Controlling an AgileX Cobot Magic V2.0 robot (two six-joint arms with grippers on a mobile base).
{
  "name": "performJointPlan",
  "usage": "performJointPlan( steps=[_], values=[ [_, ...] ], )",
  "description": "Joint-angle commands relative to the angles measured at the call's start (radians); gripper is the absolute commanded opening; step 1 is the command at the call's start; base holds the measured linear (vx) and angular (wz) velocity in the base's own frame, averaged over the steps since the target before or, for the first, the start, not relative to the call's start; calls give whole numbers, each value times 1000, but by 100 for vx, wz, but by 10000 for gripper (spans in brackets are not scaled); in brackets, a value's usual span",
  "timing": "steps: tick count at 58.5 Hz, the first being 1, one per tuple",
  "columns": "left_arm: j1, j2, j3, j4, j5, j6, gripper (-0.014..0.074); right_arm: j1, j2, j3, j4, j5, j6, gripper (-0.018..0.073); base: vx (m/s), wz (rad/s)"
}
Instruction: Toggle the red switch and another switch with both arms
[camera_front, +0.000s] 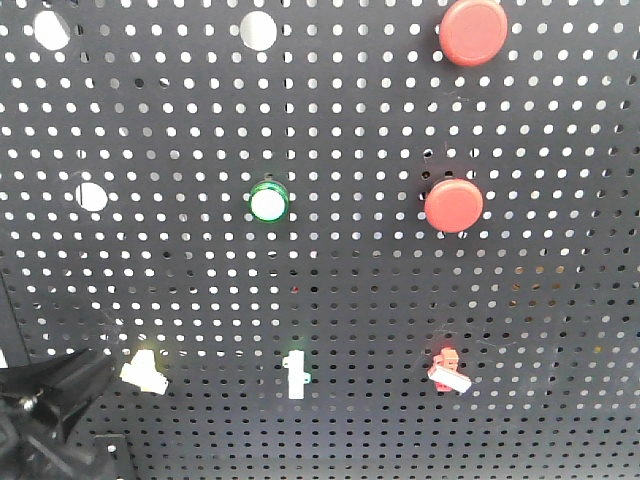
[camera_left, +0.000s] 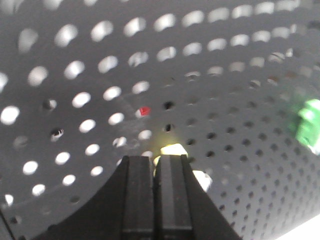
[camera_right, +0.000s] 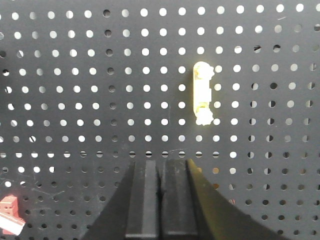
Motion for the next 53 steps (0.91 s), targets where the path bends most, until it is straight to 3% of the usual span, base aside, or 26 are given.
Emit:
performJointPlan(
  steps=[1,19,44,53],
  values=[
    [-5,-7,-47,-27,-112,-12,2,-7,10,-35,-1,-76,-2,-6,0,0],
    [-11,40,-150,-27,14,-10,2,-7,10,-35,26,-59,-2,-6,0,0],
    [-11,106,-149,-27,27,-9,2,-7,10,-35,26,-48,-2,-6,0,0],
    [-11,106,-149,-27,122,-11,2,-7,10,-35,25,-47,-2,-6,0,0]
  ],
)
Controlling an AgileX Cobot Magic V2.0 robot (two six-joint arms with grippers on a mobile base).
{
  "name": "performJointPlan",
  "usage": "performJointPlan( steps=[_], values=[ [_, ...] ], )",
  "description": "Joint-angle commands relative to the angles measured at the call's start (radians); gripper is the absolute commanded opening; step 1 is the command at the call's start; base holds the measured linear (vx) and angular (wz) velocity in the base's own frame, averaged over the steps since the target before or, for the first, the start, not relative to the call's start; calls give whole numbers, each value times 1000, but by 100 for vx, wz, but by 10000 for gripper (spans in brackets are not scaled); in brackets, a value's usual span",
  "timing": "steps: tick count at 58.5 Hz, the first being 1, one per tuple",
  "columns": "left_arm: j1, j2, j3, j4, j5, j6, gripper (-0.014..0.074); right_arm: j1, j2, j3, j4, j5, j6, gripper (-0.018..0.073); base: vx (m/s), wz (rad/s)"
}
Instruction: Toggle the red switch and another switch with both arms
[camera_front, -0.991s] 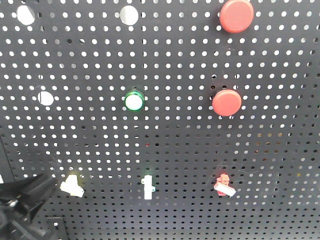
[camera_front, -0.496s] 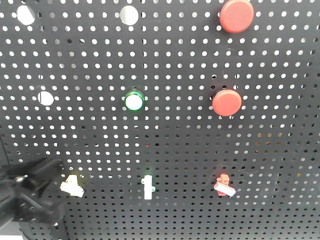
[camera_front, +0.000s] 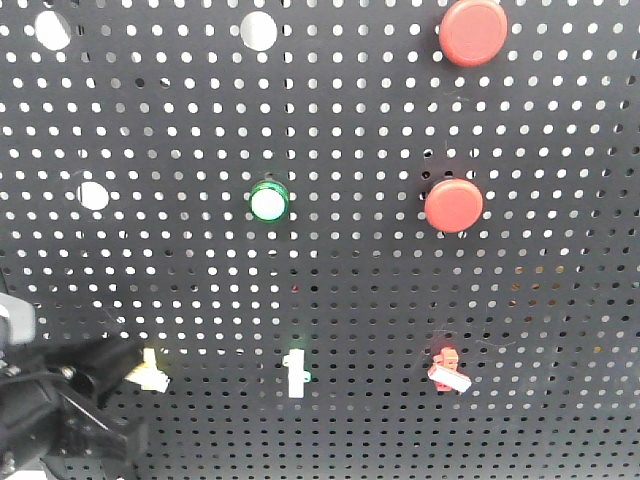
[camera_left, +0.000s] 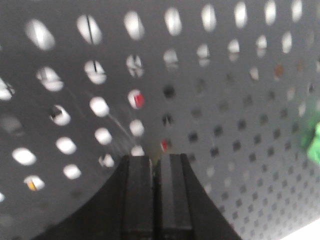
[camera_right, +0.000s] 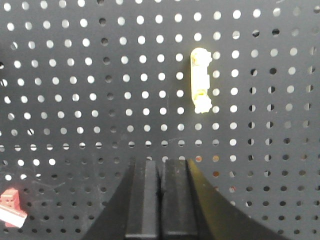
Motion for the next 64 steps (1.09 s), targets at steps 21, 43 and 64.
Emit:
performJointPlan(
  steps=[21,43,64],
  values=[
    [-11,-4,-37,-35,171,-133,2,-7,10,-35,-2,-82,-2,-6,0,0],
    [-64,-13,-37,-84,275,-140,2,-7,10,-35,-4,-82,-2,-6,0,0],
    [-70,-239,-37,-72,184,-130,2,26,18,-36,-13,-98,29,-6,0,0]
  ],
)
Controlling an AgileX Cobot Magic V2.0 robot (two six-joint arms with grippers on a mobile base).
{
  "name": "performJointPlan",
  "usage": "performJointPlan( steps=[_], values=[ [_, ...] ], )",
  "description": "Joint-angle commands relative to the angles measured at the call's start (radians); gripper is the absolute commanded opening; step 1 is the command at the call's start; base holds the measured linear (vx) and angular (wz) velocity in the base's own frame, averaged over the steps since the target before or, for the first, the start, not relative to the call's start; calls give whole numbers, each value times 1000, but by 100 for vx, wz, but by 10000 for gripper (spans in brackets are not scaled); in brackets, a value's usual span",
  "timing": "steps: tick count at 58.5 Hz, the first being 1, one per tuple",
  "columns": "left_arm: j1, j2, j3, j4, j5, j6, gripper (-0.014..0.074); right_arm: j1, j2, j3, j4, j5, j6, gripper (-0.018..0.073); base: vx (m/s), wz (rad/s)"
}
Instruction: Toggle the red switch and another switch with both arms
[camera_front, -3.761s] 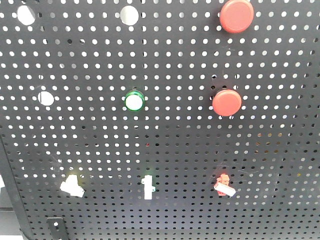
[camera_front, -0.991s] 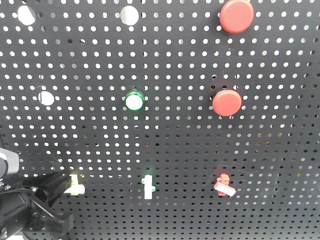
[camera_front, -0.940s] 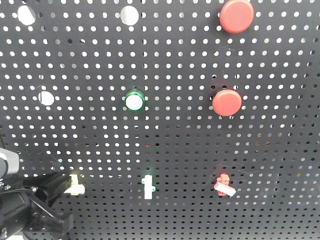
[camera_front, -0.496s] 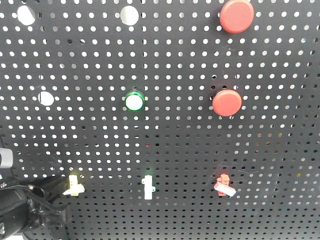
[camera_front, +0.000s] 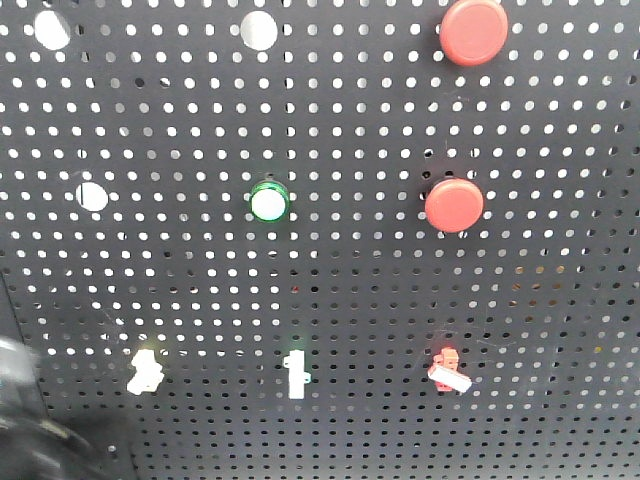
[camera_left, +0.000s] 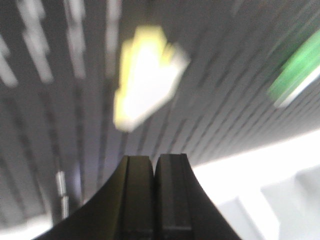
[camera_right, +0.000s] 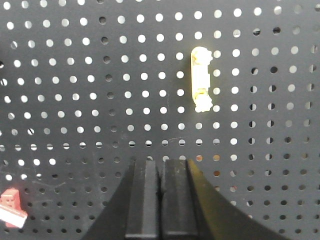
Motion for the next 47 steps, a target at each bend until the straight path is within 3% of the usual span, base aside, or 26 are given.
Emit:
performJointPlan(
  steps=[1,12,29,47],
  values=[
    [-5,-88,-32,10,-116,6,2,31,23,-37,-21,-93,19,-6,0,0],
    [-5,-189,-32,97,-173,7,2,182,102,-38,-89,-182,21,-6,0,0],
    [-4,-235,-32,102,-177,7,2,401,369,-106,-116,-286,15,-6,0,0],
    [-4,-235,-32,102,-171,7,2,448,578,-232,-138,-321,-18,-6,0,0]
  ],
)
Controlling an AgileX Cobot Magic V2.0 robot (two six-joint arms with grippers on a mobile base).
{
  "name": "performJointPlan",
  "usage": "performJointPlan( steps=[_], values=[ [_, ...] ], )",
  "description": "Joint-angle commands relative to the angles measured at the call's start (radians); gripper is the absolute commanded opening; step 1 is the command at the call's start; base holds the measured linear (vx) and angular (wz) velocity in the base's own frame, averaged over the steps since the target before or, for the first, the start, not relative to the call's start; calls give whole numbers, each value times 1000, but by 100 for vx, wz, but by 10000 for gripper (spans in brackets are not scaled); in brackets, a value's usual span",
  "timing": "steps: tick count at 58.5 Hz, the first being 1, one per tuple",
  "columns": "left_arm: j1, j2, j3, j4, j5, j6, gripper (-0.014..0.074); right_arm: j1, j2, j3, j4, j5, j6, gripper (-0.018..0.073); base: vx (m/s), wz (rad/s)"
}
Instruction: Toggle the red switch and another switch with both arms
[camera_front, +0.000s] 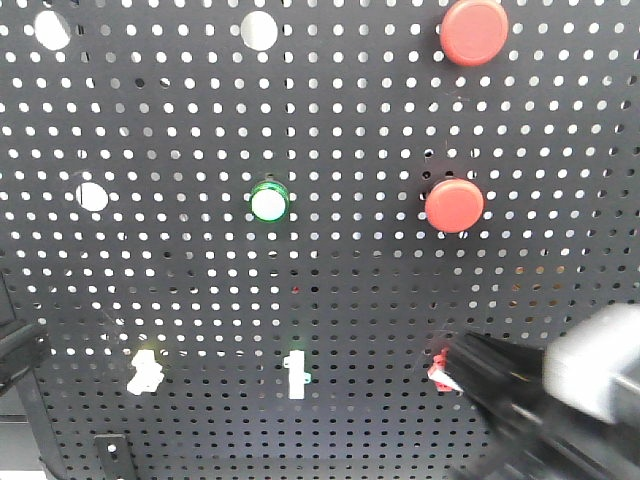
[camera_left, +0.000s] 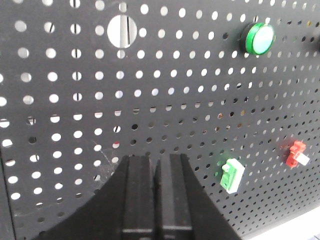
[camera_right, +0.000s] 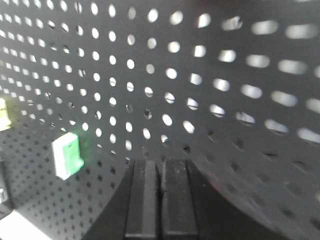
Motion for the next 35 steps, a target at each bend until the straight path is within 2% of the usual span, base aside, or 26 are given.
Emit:
performJointPlan(
  steps=[1,8,16,26,35],
  values=[
    [-4,-5,-32,1,-79,-2,2,3,20,-49,-4,-106,-10,-6,0,0],
    [-4,-5,-32,1,-80,-2,2,3,53,-49,-2,-133,-8,-6,0,0],
    [-4,-5,-32,1,-80,-2,2,3,77,-49,3,-94,-3,-6,0,0],
    [-4,-5,-32,1,-80,-2,2,3,86,-49,69,74,-1,-6,0,0],
    [-4,-4,-32,1,-79,-2,2,4,81,-49,78,223,-1,-6,0,0]
  ],
)
